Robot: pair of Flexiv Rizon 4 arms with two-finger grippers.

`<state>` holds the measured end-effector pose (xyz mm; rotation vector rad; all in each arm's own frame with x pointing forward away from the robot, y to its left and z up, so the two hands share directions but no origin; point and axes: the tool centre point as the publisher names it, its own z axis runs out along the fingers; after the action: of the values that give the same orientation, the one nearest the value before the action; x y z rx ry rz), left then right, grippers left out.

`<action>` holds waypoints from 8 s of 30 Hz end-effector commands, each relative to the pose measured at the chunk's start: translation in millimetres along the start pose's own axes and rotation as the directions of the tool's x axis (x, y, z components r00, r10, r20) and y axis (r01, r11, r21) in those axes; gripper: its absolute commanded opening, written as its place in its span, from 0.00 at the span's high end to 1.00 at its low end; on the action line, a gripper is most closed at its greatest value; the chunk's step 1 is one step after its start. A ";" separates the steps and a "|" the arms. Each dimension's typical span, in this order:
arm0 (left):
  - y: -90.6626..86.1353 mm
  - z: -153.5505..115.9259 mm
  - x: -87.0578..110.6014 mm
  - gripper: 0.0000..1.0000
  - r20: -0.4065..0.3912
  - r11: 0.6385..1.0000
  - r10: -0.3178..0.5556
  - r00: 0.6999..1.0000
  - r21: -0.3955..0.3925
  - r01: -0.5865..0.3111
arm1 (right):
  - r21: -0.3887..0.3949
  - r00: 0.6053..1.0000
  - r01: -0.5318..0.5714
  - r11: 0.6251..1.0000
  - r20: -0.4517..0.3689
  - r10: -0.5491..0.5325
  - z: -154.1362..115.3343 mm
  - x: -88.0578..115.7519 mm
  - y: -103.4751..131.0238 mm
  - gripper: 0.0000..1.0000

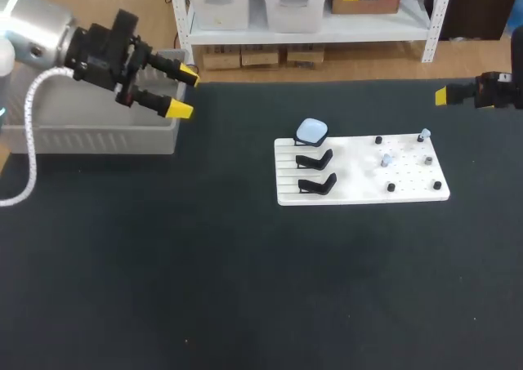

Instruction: Pick up each earbud case from the left stands, insert the matching earbuds, close the lid, and place the case in the box.

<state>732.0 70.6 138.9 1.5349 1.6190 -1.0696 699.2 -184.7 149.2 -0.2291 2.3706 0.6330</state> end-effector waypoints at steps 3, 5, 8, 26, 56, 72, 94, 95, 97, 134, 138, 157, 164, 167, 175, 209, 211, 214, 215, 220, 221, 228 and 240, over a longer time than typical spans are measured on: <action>12.1 28.5 6.4 0.00 -0.027 0.999 -0.001 1.000 0.037 0.002 | 0.000 1.000 0.000 1.000 -0.001 0.000 -0.3 -0.1 0.1 0.00; 14.6 37.6 8.4 0.00 -0.039 0.999 -0.001 0.999 0.052 0.003 | 0.000 1.000 0.000 1.000 -0.001 0.000 -0.3 -0.1 0.1 0.00; 18.9 47.6 10.9 0.00 -0.051 0.997 0.005 0.999 0.072 -0.001 | 0.000 1.000 0.000 1.000 -0.001 0.000 -0.3 -0.1 0.1 0.00; 39.5 106.9 15.3 0.00 -0.019 0.985 0.086 0.996 0.155 -0.082 | 0.000 1.000 0.000 1.000 -0.001 0.000 -0.3 -0.1 0.1 0.00; 30.9 159.5 14.9 0.14 -0.021 0.992 0.059 0.998 0.111 -0.056 | 0.000 1.000 0.000 1.000 -0.001 0.000 -0.3 -0.1 0.1 0.00; 39.4 172.9 21.6 0.15 -0.057 0.995 0.047 0.997 0.094 -0.042 | 0.000 1.000 0.000 1.000 -0.001 0.000 -0.3 -0.1 0.1 0.00; 60.2 198.2 17.4 0.26 -0.065 0.995 0.063 0.996 0.087 -0.057 | 0.000 1.000 0.000 1.000 -0.001 0.000 -0.3 -0.1 0.1 0.00; 60.7 199.0 17.2 0.26 -0.066 0.995 0.063 0.996 0.085 -0.057 | 0.000 1.000 0.000 1.000 -0.001 0.000 -0.3 -0.1 0.1 0.00; 61.4 200.6 17.7 0.27 -0.067 0.995 0.063 0.996 0.081 -0.058 | 0.000 1.000 0.000 1.000 -0.001 0.000 -0.3 -0.1 0.1 0.00; 56.0 213.1 12.6 0.18 -0.067 0.996 0.088 0.994 0.032 -0.086 | 0.000 1.000 0.000 1.000 -0.001 0.000 -0.3 -0.1 0.1 0.00; 49.3 206.2 10.8 0.00 -0.044 0.996 0.093 0.995 0.003 -0.092 | 0.000 1.000 0.000 1.000 -0.001 0.000 -0.3 -0.1 0.1 0.00; 37.5 209.1 19.5 0.00 0.008 0.995 0.080 0.997 -0.063 -0.079 | 0.000 1.000 0.000 1.000 -0.001 0.000 -0.3 -0.1 0.1 0.00; 47.2 209.9 22.4 0.00 -0.017 0.995 0.067 0.998 -0.067 -0.068 | 0.000 1.000 0.000 1.000 -0.001 0.000 -0.3 -0.1 0.1 0.00; 51.9 209.0 20.5 0.00 -0.022 0.995 0.070 0.997 -0.066 -0.072 | 0.000 1.000 0.000 1.000 -0.001 0.000 -0.3 -0.1 0.1 0.00; 57.7 210.7 17.0 0.02 -0.026 0.997 0.073 0.997 -0.025 -0.073 | 0.000 1.000 0.000 1.000 -0.001 0.000 -0.3 -0.1 0.1 0.00; 67.1 221.0 17.7 0.51 -0.062 0.998 0.053 0.997 -0.026 -0.055 | 0.000 1.000 0.000 1.000 -0.001 0.000 -0.3 -0.1 0.1 0.00; 67.0 222.0 18.0 0.51 -0.062 0.998 0.053 0.997 -0.023 -0.055 | 0.000 1.000 0.000 1.000 -0.001 0.000 -0.3 -0.1 0.1 0.00; 67.0 222.9 18.7 0.51 -0.063 0.998 0.053 0.997 -0.021 -0.054 | 0.000 1.000 0.000 1.000 -0.001 0.000 -0.3 -0.1 0.1 0.00; 67.0 223.4 18.9 0.52 -0.064 0.998 0.053 0.997 -0.020 -0.054 | 0.000 1.000 0.000 1.000 -0.001 0.000 -0.3 -0.1 0.1 0.00; 67.1 224.8 19.3 0.53 -0.064 0.998 0.051 0.997 -0.018 -0.052 | 0.000 1.000 0.000 1.000 -0.001 0.000 -0.3 -0.1 0.1 0.00; 67.1 224.9 19.3 0.53 -0.063 0.998 0.051 0.997 -0.018 -0.052 | 0.000 1.000 0.000 1.000 -0.001 0.000 -0.3 -0.1 0.1 0.00; 68.0 226.7 19.3 0.82 -0.061 0.998 0.055 0.997 -0.016 -0.056 | 0.000 1.000 0.000 1.000 -0.001 0.000 -0.3 -0.1 0.1 0.00; 58.3 214.1 12.2 1.00 -0.030 0.997 0.074 0.997 -0.034 -0.076 | 0.000 1.000 0.000 1.000 -0.001 0.000 -0.3 -0.1 0.1 0.00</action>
<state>780.4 -122.8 19.7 1.5959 1.5864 -0.9882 699.2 -184.7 149.2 -0.2292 2.3706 0.6330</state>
